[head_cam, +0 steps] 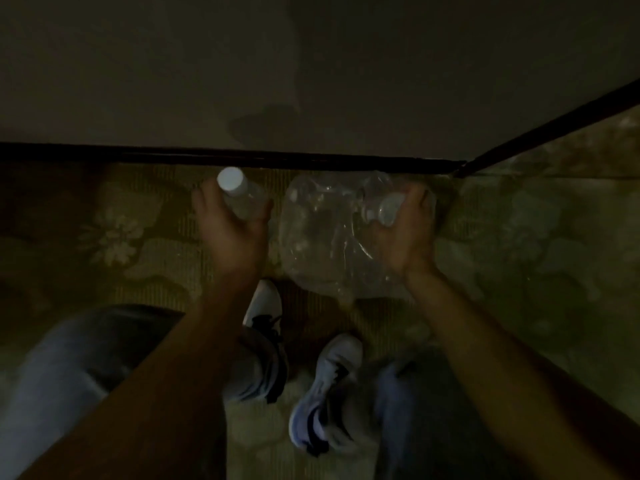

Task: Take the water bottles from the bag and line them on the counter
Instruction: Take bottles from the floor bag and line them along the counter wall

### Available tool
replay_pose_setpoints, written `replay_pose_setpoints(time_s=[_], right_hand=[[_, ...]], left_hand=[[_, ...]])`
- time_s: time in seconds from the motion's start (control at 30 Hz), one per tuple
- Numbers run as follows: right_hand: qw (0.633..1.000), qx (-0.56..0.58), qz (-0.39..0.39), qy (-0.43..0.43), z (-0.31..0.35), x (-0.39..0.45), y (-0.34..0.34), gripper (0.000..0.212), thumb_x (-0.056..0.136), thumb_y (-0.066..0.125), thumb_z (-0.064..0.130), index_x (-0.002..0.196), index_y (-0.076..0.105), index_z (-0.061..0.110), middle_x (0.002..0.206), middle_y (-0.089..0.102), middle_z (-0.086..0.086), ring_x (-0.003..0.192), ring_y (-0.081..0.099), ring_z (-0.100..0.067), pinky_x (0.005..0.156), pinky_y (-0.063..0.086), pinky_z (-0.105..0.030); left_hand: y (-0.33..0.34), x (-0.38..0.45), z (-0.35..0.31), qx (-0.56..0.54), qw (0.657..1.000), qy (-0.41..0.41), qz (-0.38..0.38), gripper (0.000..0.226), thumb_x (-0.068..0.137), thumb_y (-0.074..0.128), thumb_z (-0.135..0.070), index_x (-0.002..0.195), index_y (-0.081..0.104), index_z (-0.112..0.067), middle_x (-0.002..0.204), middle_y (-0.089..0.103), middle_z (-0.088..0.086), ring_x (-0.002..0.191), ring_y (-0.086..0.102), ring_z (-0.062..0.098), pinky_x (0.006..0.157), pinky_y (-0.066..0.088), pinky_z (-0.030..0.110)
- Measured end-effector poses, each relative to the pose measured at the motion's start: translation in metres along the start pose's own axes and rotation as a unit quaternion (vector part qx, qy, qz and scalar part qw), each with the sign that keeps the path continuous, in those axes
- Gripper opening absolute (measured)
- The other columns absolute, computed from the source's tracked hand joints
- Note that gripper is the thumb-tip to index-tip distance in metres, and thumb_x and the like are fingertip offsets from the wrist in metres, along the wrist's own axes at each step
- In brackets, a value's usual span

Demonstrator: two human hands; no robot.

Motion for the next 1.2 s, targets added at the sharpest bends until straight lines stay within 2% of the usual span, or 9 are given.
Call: replay_pose_setpoints(time_s=[0.17,0.33,0.43,0.53,0.67,0.8,0.93,1.03,1.2], right_hand=[[0.970,0.180,-0.052,0.157,0.057,-0.052,-0.062,0.079,0.068,0.083,0.031,0.132,0.042,0.010,0.125,0.058,-0.006,0.108,0.061,-0.017,0.092,0.054,-0.032],[0.848,0.348,-0.080,0.392,0.127,-0.114,-0.130,0.082,0.066,0.078,0.053,0.129,0.046,0.012,0.113,0.063,-0.004,0.094,0.066,-0.020,0.079,0.060,-0.042],[0.786,0.448,-0.012,0.427,0.166,-0.154,-0.179,0.053,0.077,0.076,0.036,0.118,0.058,0.008,0.111,0.064,-0.011,0.095,0.067,-0.024,0.070,0.062,-0.038],[0.754,0.519,0.093,0.392,0.207,-0.191,-0.226,0.032,0.085,0.069,0.022,0.114,0.064,0.008,0.116,0.064,-0.015,0.105,0.064,-0.029,0.071,0.059,-0.035],[0.728,0.570,0.172,0.341,0.258,-0.227,-0.271,0.012,0.090,0.061,0.015,0.096,0.065,0.005,0.100,0.066,-0.014,0.096,0.064,-0.026,0.076,0.054,-0.036],[0.699,0.606,0.211,0.314,0.300,-0.250,-0.294,0.025,0.082,0.067,0.010,0.106,0.062,0.004,0.117,0.060,-0.020,0.108,0.061,-0.032,0.085,0.056,-0.039],[0.742,0.585,0.233,0.230,0.339,-0.277,-0.297,0.045,0.076,0.070,0.015,0.118,0.059,0.005,0.117,0.065,-0.020,0.108,0.064,-0.033,0.078,0.056,-0.040],[0.742,0.609,0.230,0.160,0.363,-0.304,-0.295,0.048,0.084,0.069,0.019,0.129,0.055,0.013,0.123,0.064,-0.020,0.109,0.066,-0.033,0.077,0.056,-0.039],[0.777,0.579,0.245,0.016,0.414,-0.355,-0.309,0.058,0.079,0.071,0.018,0.133,0.051,0.020,0.124,0.065,-0.013,0.111,0.066,-0.029,0.089,0.054,-0.043]], left_hand=[[-0.063,-0.017,-0.083,-0.084,0.991,-0.061,0.087,0.053,0.076,0.082,-0.032,0.120,0.056,-0.016,0.109,0.066,-0.006,0.098,0.064,0.004,0.085,0.057,0.032],[-0.127,-0.033,-0.164,-0.088,0.974,-0.121,0.172,0.059,0.074,0.084,-0.033,0.122,0.052,-0.018,0.103,0.062,-0.014,0.091,0.064,0.004,0.080,0.058,0.033],[-0.172,-0.043,-0.207,-0.132,0.959,-0.152,0.199,0.048,0.077,0.082,-0.030,0.117,0.058,-0.019,0.099,0.066,-0.014,0.087,0.065,-0.001,0.072,0.055,0.024],[-0.214,-0.047,-0.242,-0.208,0.932,-0.202,0.217,0.040,0.080,0.079,-0.029,0.116,0.064,-0.017,0.103,0.072,-0.004,0.090,0.072,0.010,0.071,0.058,0.025],[-0.260,-0.043,-0.280,-0.270,0.906,-0.204,0.253,0.033,0.087,0.071,-0.027,0.116,0.066,-0.012,0.103,0.074,0.005,0.091,0.073,0.020,0.077,0.059,0.036],[-0.306,-0.035,-0.308,-0.316,0.885,-0.216,0.265,0.046,0.084,0.073,-0.031,0.121,0.061,-0.006,0.106,0.072,0.016,0.089,0.073,0.030,0.071,0.060,0.040],[-0.356,-0.031,-0.330,-0.367,0.865,-0.219,0.261,0.050,0.084,0.073,-0.040,0.112,0.064,0.000,0.095,0.071,0.020,0.077,0.074,0.029,0.070,0.061,0.042],[-0.397,-0.034,-0.345,-0.400,0.861,-0.184,0.254,0.047,0.088,0.068,-0.042,0.115,0.064,-0.004,0.094,0.071,0.019,0.077,0.072,0.030,0.069,0.061,0.041],[-0.478,-0.044,-0.350,-0.416,0.867,-0.116,0.248,0.056,0.089,0.066,-0.045,0.127,0.055,-0.005,0.104,0.067,0.023,0.085,0.068,0.034,0.074,0.061,0.045]])
Point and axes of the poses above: each hand's wrist, its own x-axis towards the middle knuckle, its own y-axis out of the palm, z = x × y, the point moved 1 cm from there along x, towards the middle knuckle
